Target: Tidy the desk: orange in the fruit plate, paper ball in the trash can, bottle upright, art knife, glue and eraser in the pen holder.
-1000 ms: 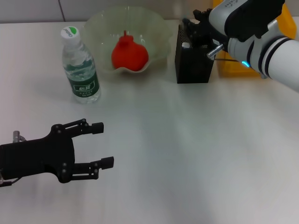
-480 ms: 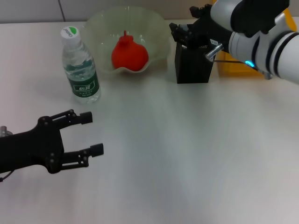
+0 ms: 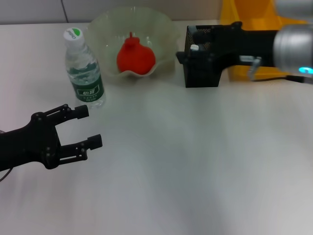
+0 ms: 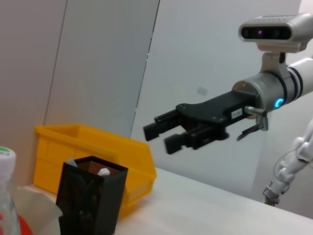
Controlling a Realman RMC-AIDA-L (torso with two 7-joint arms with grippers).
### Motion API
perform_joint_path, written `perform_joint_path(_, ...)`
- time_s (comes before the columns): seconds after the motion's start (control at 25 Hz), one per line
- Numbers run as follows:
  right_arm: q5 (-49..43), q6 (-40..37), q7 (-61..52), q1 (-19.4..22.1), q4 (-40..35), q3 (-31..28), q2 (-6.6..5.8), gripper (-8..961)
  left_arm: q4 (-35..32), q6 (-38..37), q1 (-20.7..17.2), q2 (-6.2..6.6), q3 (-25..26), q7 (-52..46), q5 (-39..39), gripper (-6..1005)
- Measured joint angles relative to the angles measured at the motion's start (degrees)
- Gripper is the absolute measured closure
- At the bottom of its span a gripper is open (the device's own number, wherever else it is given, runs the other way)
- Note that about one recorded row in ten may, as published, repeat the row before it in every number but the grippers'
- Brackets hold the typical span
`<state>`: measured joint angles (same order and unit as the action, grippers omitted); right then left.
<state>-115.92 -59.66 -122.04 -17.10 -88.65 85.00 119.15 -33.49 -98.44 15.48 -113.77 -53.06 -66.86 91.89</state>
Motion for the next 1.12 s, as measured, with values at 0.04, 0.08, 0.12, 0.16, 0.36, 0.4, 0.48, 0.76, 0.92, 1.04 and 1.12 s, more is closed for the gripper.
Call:
perform_joint_path(0.04,3.5,-3.2,4.0,-0.2,2.0,-2.7,0.0,322,0.0,0.0,0.0,0.0,0.0,0.0,0.0,156)
perform_joint_path(0.08,6.4,-6.2,8.1,-0.6,3.9,-5.3,0.0,319,0.0,0.0,0.0,0.0,0.0,0.0,0.0,156)
perform_joint_path(0.12,8.4,-8.9,11.2,-0.9,6.5,-7.7,0.0,316,0.0,-0.2,-0.1,0.2,-0.4,0.0,0.3,156)
perform_joint_path(0.16,10.4,-12.5,15.1,-1.5,9.7,-10.6,-0.03,313,0.0,-0.9,-0.3,0.78,-0.6,-0.1,0.8,156)
perform_joint_path(0.36,14.3,-38.1,38.3,-5.8,30.8,-28.3,-0.17,297,0.0,-2.7,-0.7,2.11,-0.3,-1.0,1.3,156)
perform_joint_path(0.4,14.3,-38.1,38.3,-5.8,30.8,-28.3,-0.17,294,0.0,-2.7,-0.7,2.11,-0.3,-1.0,1.3,156)
perform_joint_path(0.48,12.7,-42.6,43.0,-6.3,35.6,-30.8,-0.38,288,-0.1,-3.7,-0.6,3.34,-0.5,-3.4,1.9,156)
perform_joint_path(0.76,5.2,-40.7,45.5,-5.1,38.9,-31.6,-0.75,266,-2.0,-6.4,0.5,4.57,-0.4,-7.2,4.9,156)
perform_joint_path(0.92,5.3,-41.4,47.9,-3.9,39.7,-33.5,-1.07,253,-2.3,-7.0,1.3,4.63,-0.5,-7.6,5.9,156)
perform_joint_path(1.04,5.4,-42.8,49.7,-3.0,40.0,-35.5,-0.99,207,-2.3,-7.7,2.1,4.63,-0.5,-8.5,6.9,156)
perform_joint_path(1.12,5.4,-43.0,50.1,-2.6,40.2,-35.8,-0.98,164,-2.3,-8.3,2.6,4.64,-0.5,-9.1,7.6,156)
